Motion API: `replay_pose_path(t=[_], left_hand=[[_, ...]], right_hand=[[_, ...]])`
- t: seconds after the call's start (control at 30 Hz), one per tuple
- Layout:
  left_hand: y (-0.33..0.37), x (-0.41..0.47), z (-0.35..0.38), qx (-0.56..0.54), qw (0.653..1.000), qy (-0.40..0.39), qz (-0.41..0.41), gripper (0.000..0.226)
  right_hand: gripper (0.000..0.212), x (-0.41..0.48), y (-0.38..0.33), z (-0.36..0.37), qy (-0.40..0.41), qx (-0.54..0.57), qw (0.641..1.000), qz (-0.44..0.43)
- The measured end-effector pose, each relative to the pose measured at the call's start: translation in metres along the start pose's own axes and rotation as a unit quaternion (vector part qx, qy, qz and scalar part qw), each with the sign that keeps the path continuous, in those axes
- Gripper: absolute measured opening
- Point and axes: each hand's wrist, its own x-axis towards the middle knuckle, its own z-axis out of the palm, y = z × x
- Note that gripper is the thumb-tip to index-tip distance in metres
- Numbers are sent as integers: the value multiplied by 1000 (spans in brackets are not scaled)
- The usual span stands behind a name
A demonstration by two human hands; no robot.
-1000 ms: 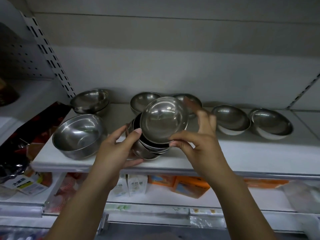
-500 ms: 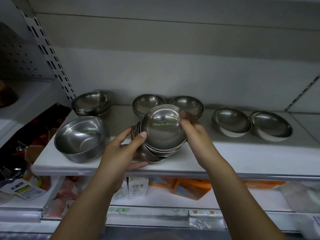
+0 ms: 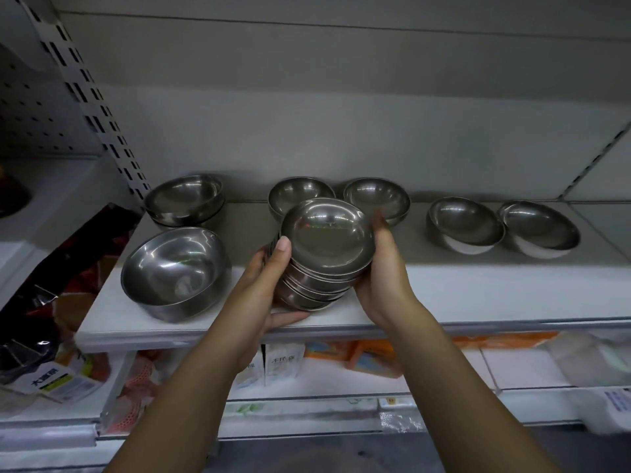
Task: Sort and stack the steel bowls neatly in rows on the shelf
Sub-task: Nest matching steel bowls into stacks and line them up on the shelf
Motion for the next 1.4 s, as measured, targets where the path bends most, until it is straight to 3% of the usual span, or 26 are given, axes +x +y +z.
replay_pose_path(t=[0.2,0.43,0.77,1.07,1.4], left_hand=[[3,4,-5,2,1000,-25,-7,71],[-1,7,-3,47,997,-62,13,101],[-3,0,43,107,981,-158,30,93],[-15,-9,149,164,964,-196,70,91],[-52,-50,338,134,960,-247,23,84]], right_hand=[[55,-7,7,16,55,70,996,-21],[41,-27,14,19,132,136,981,-45],[44,-71,0,-24,203,139,964,-97],[64,-96,-38,-104,278,125,938,-166],[62,-153,-105,-263,379,122,901,-171]])
